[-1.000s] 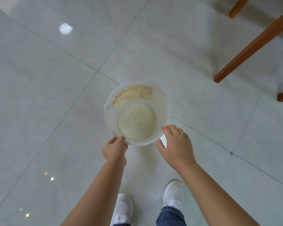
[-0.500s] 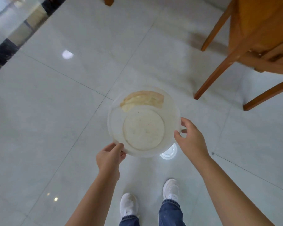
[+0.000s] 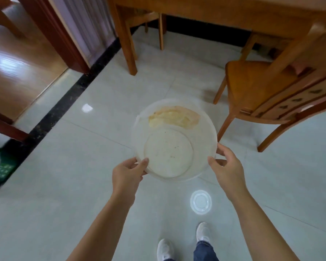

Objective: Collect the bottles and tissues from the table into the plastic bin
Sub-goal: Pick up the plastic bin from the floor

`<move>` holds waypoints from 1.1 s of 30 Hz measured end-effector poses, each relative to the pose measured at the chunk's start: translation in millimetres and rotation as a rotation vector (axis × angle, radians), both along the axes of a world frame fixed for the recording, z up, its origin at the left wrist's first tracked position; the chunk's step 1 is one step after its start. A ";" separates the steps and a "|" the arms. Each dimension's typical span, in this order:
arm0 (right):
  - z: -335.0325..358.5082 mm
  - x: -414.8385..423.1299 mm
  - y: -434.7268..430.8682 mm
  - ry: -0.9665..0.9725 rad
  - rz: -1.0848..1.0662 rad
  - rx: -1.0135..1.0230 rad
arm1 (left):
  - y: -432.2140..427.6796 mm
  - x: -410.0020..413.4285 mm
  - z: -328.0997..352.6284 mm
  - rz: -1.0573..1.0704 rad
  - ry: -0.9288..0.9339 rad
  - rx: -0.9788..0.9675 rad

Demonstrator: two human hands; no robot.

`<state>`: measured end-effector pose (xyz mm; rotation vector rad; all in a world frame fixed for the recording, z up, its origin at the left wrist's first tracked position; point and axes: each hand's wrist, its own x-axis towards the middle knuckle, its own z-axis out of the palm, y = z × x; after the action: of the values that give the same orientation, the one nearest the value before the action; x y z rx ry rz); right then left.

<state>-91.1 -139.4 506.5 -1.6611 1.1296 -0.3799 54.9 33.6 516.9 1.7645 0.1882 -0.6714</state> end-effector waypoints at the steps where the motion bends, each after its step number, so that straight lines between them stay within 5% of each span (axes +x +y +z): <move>1: 14.7 -0.4 1.1 -0.016 -0.011 -0.009 | 0.8 1.5 16.3 -0.021 -0.026 -0.013; 18: 189.3 -42.6 3.3 -0.074 -0.023 -0.184 | -1.6 -23.1 188.7 -0.105 -0.083 -0.104; 33: 274.5 -82.2 -110.1 -0.023 0.064 -0.337 | -112.6 -50.5 262.6 -0.027 -0.147 -0.178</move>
<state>-173.2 -249.6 781.0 -1.9756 1.0328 -0.5709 4.4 -78.9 779.5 1.6390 0.0034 -0.5575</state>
